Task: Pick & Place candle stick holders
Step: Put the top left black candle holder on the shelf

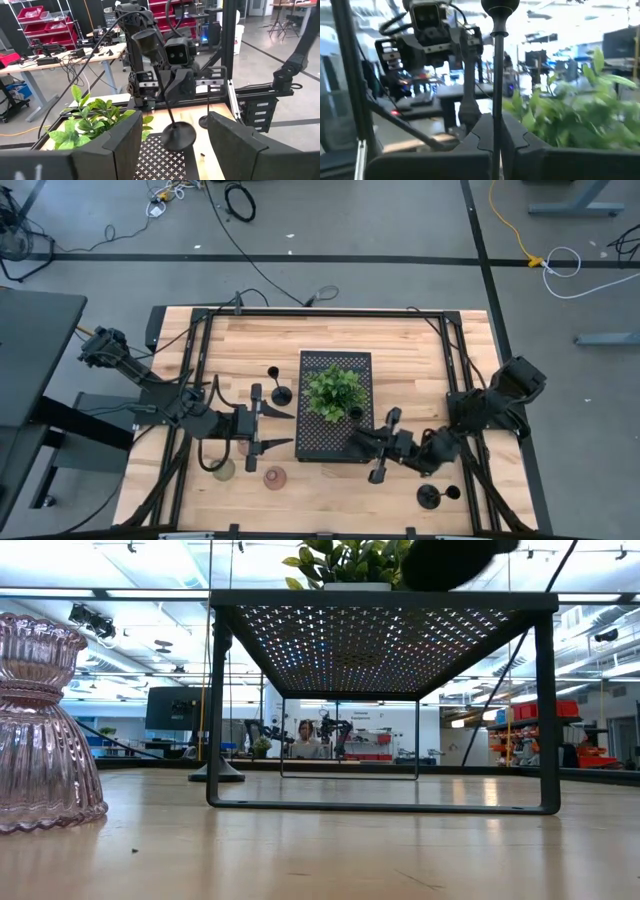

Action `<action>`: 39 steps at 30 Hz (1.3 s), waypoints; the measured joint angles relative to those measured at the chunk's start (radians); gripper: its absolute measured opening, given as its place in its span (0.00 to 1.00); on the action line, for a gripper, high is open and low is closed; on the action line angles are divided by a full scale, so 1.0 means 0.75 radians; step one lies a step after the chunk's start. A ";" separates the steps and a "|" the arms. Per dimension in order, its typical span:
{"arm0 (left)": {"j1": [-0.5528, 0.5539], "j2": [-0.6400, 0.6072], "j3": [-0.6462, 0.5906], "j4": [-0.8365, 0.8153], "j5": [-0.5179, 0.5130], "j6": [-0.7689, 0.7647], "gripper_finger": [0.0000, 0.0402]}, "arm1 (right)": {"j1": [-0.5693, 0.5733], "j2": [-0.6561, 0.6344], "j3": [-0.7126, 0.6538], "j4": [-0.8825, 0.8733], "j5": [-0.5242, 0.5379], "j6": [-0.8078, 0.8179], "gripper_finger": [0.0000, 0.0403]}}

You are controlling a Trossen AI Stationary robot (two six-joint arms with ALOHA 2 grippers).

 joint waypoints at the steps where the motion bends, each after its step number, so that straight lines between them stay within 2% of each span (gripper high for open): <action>1: 0.000 0.000 0.000 0.001 -0.001 0.000 0.56 | -0.022 0.013 0.007 0.009 -0.041 0.003 0.00; 9: 0.000 0.001 0.000 0.001 -0.001 -0.001 0.56 | -0.113 0.109 0.022 0.097 -0.311 0.061 0.00; 15: 0.000 0.001 0.000 -0.001 -0.001 -0.001 0.56 | -0.118 0.175 0.022 0.122 -0.351 0.070 0.00; 20: 0.000 0.001 0.000 -0.001 -0.001 -0.001 0.56 | -0.125 0.234 0.023 0.229 -0.352 0.024 0.00; 26: 0.000 0.001 0.000 -0.002 -0.001 -0.001 0.56 | -0.163 0.243 0.032 0.221 -0.416 0.055 0.00; 39: 0.000 0.001 0.000 -0.002 -0.001 0.002 0.56 | -0.186 0.244 0.032 0.157 -0.420 0.086 0.01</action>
